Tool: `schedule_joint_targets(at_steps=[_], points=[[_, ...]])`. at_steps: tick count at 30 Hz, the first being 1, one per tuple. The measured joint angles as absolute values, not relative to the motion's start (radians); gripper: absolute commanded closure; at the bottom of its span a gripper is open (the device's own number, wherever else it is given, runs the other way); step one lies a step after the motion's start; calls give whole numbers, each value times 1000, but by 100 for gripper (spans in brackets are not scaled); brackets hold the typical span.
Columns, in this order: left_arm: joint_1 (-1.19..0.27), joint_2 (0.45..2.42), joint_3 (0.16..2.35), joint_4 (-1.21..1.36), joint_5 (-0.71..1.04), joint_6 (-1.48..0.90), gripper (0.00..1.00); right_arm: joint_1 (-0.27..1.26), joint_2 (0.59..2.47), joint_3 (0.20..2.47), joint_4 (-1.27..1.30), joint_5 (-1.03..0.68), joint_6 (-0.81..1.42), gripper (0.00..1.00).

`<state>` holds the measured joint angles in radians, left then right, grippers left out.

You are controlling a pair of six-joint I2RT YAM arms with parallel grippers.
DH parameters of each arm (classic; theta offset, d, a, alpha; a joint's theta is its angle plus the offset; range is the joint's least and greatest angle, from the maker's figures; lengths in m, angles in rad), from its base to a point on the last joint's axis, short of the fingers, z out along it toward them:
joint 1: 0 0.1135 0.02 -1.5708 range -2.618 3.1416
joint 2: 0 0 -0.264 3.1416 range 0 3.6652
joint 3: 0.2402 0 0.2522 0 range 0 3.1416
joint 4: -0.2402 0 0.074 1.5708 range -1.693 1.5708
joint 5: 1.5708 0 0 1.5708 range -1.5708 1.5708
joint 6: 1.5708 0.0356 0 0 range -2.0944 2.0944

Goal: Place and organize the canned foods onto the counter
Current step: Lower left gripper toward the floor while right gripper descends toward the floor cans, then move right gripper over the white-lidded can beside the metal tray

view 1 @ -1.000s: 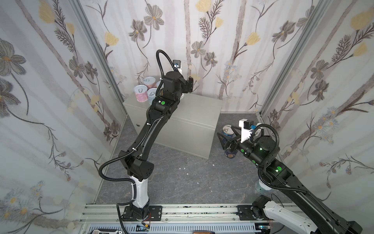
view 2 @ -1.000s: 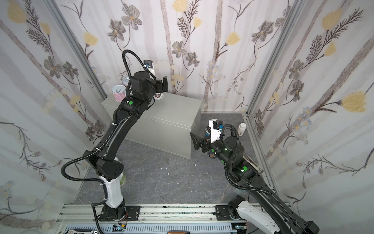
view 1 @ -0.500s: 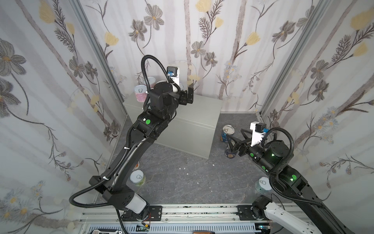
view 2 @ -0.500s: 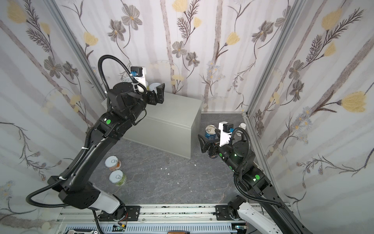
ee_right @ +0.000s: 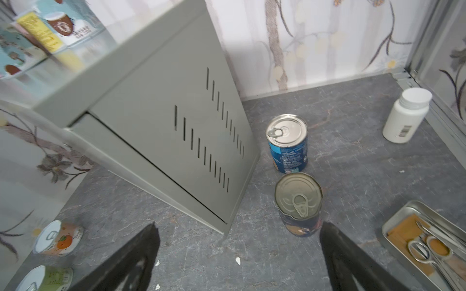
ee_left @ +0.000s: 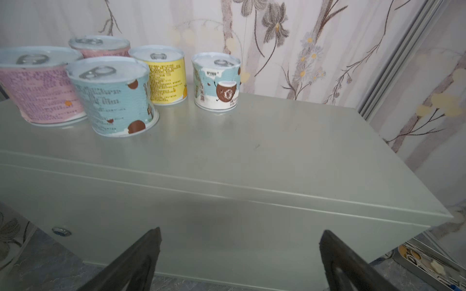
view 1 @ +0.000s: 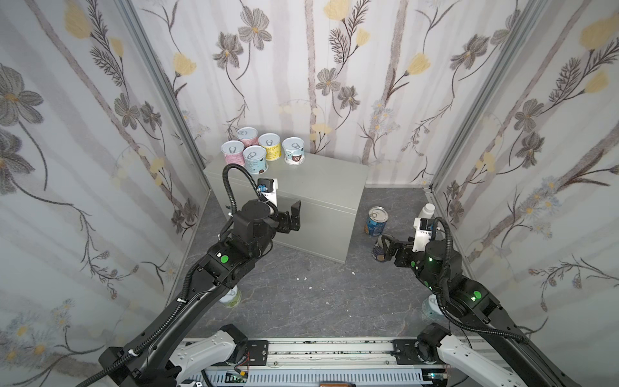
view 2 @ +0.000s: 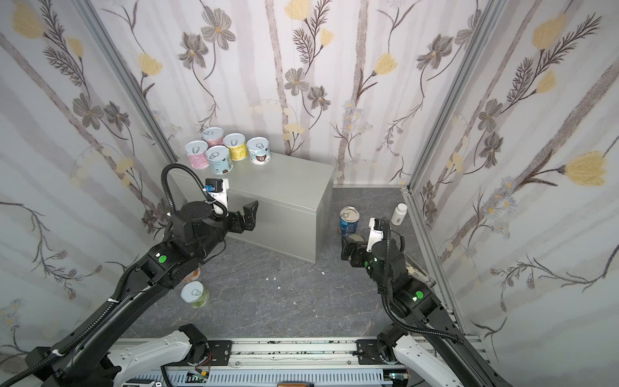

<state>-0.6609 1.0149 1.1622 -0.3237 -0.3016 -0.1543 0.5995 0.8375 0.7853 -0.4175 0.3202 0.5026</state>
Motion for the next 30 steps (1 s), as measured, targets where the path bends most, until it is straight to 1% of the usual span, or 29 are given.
schedule_joint_targets(at_steps=[9, 17, 22, 25, 30], points=[[-662, 926, 947, -317, -292, -236, 0, 556, 816, 629, -455, 370, 630, 0], [-662, 905, 767, -290, -290, -325, 0, 549, 867, 583, -453, 402, 692, 0], [-664, 846, 656, -264, -256, -368, 0, 539, 881, 573, -476, 473, 755, 0], [-673, 817, 590, -227, -226, -389, 0, 511, 893, 567, -537, 519, 842, 0], [-719, 840, 535, -168, -192, -419, 0, 478, 1052, 633, -741, 604, 1037, 0]])
